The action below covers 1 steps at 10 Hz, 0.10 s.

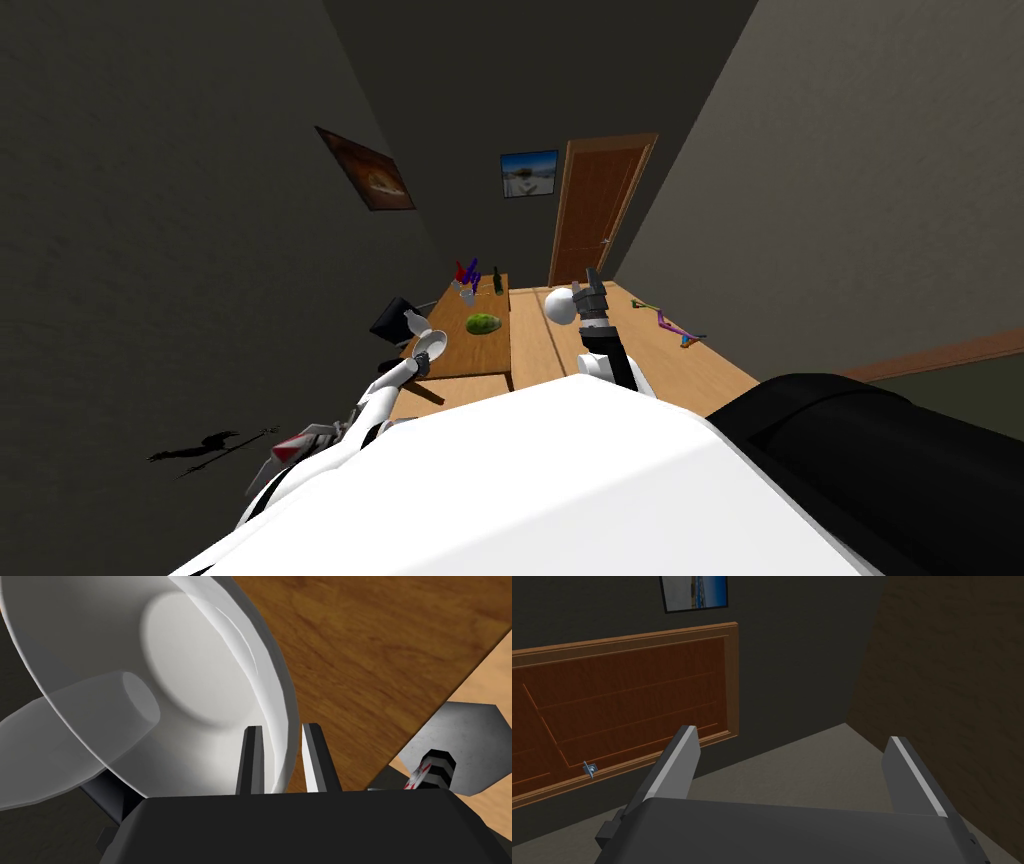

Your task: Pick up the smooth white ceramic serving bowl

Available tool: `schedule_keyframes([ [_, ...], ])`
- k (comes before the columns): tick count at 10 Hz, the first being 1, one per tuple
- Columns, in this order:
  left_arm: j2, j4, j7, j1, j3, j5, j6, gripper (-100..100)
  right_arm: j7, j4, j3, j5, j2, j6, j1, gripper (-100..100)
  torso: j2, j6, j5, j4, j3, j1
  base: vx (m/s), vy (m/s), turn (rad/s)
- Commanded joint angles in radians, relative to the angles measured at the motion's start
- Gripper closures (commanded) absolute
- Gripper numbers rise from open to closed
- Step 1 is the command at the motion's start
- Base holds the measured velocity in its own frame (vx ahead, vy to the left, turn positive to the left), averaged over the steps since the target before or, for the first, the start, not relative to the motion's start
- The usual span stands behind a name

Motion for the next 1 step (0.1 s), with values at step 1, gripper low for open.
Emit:
schedule_keyframes([
  [1, 0.000, 0.000, 0.000, 0.000, 0.000, 0.000, 0.000, 0, 0.000, 0.000, 0.000, 0.000, 0.000, 0.000, 0.000, 0, 0.000, 0.000, 0.000, 0.000, 0.000, 0.000, 0.000, 0.000, 0.000],
])
